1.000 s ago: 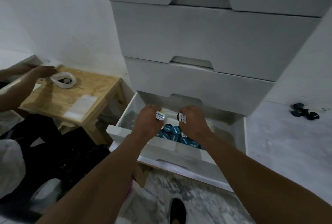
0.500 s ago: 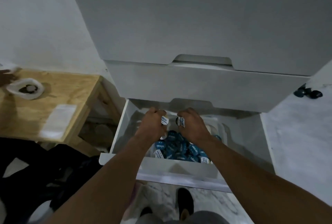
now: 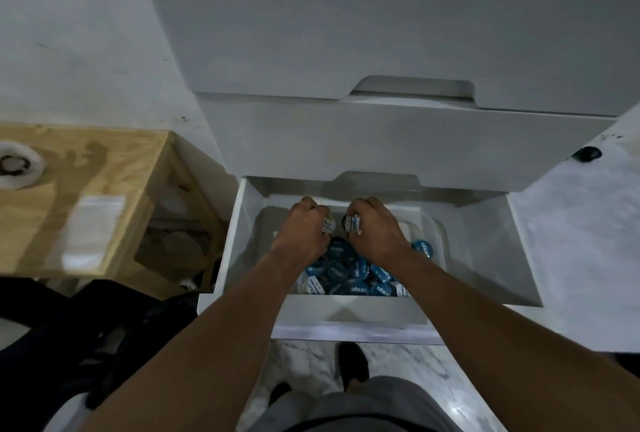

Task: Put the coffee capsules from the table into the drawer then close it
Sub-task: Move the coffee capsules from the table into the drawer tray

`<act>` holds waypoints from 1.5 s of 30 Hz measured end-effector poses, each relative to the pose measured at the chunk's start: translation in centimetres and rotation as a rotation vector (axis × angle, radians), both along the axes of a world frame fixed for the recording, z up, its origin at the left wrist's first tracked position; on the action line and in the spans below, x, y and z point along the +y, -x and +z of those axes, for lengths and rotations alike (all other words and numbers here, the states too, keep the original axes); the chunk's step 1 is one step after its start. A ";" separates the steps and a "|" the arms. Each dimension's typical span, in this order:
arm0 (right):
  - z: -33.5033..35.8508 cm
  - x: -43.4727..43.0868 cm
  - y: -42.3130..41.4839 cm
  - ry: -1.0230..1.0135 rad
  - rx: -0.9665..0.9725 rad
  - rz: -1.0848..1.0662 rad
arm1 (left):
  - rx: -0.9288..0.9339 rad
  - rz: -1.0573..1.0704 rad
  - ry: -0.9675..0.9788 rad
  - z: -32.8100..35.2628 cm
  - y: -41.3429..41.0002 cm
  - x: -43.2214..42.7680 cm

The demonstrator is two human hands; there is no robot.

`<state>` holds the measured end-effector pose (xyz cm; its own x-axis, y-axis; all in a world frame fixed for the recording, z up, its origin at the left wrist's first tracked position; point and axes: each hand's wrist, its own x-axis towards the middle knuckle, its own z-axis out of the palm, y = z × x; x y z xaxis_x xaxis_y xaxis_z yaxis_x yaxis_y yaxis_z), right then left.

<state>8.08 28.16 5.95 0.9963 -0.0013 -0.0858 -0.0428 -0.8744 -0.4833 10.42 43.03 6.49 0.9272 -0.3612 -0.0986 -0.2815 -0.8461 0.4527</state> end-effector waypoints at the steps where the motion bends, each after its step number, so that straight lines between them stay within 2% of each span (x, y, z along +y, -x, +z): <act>1: 0.0 0.0 0.0 0.004 0.008 0.000 | 0.000 -0.005 -0.009 0.0 -0.1 -0.1; 30: -0.1 -0.8 0.0 0.071 0.041 0.038 | -0.019 -0.104 -0.153 -0.6 -0.9 -0.8; 34: -0.2 -0.8 0.0 0.077 0.058 0.037 | -0.037 -0.132 -0.212 -0.4 -0.9 -0.7; 40: -0.1 -0.7 -0.1 0.085 0.062 0.044 | -0.172 -0.156 -0.394 0.1 -0.6 -0.3; 45: -0.2 -0.6 -0.1 0.097 0.071 0.042 | -0.168 -0.123 -0.439 0.2 -0.4 0.2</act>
<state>8.15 27.55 5.76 0.9870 0.0290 -0.1578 -0.0358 -0.9187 -0.3932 10.81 43.21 6.67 0.8965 -0.4268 -0.1189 -0.4298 -0.9029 0.0006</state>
